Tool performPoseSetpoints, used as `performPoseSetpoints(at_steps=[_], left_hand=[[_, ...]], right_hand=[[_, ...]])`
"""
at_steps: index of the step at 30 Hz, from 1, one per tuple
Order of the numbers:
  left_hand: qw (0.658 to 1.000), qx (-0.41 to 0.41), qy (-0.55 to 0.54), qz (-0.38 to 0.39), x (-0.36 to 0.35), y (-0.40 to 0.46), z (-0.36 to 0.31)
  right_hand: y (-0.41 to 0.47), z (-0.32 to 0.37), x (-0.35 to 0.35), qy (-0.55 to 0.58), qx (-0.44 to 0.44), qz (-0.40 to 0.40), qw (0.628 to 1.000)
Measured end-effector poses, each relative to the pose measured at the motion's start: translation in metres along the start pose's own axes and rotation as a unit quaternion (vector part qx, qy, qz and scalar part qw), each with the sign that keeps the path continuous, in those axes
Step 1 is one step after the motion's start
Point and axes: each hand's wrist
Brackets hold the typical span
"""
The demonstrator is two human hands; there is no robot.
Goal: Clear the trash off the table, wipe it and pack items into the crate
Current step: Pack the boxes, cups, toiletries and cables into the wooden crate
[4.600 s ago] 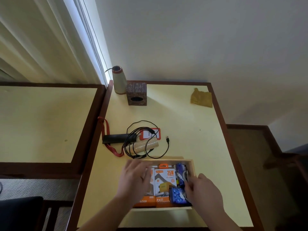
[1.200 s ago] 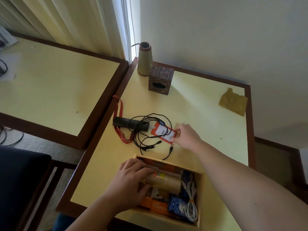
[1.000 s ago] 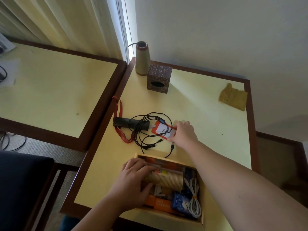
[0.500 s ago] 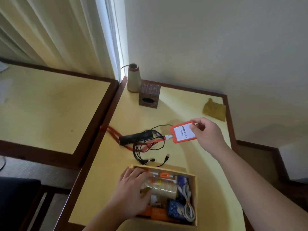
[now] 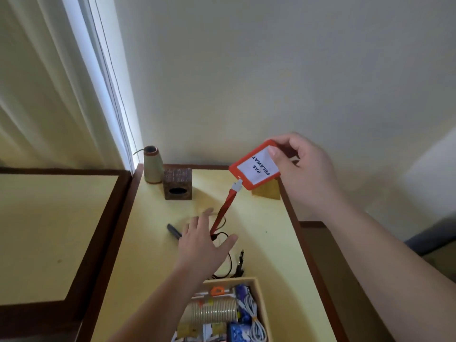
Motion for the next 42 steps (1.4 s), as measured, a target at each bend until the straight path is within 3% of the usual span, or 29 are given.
performPoseSetpoints(at_steps=[5,9,14,17,23,29,31,32,35,37,38,42], left_hand=[[0.999,0.005,0.014,0.044,0.014,0.030,-0.011],[0.995,0.023,-0.074,0.066,0.037,0.038,-0.024],[0.964,-0.063,-0.256,0.025,0.085,0.042,-0.066],[0.956,-0.121,-0.265,-0.035,0.117,0.041,-0.108],[0.975,-0.085,-0.202,-0.030,0.125,0.040,-0.130],[0.949,-0.030,-0.312,-0.037,0.104,0.026,-0.137],[0.926,-0.028,-0.370,-0.069,0.105,0.017,-0.149],[0.918,-0.032,-0.384,-0.087,0.106,0.015,-0.154],[0.918,-0.053,-0.384,-0.084,0.113,0.007,-0.171],[0.924,-0.068,-0.367,-0.082,0.117,0.006,-0.182],[0.928,-0.074,-0.355,-0.080,0.118,0.005,-0.187],[0.939,-0.105,-0.321,-0.060,0.114,0.005,-0.203]], right_hand=[[0.002,0.046,0.017,0.012,0.038,-0.055,0.998],[-0.006,0.058,0.032,0.029,0.034,-0.077,0.996],[-0.025,0.026,0.043,0.067,-0.022,-0.189,0.979],[-0.038,-0.001,0.042,0.097,-0.072,-0.210,0.970],[-0.051,-0.032,0.046,0.146,-0.111,-0.184,0.966],[-0.058,-0.059,0.047,0.187,-0.150,-0.123,0.963],[-0.055,-0.069,0.041,0.281,-0.204,-0.095,0.933],[-0.053,-0.074,0.038,0.359,-0.237,-0.080,0.899],[-0.045,-0.090,0.030,0.586,-0.300,-0.056,0.751],[-0.042,-0.100,0.029,0.638,-0.322,-0.034,0.699],[-0.040,-0.102,0.028,0.627,-0.336,-0.007,0.703],[-0.032,-0.103,0.017,0.439,-0.380,0.133,0.803]])
Point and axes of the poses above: each hand's wrist, its own y-axis towards the middle knuckle, its own x-axis out of the back of the hand, z = x × y, and after that the axes turned 5 degrees about z, right-handed
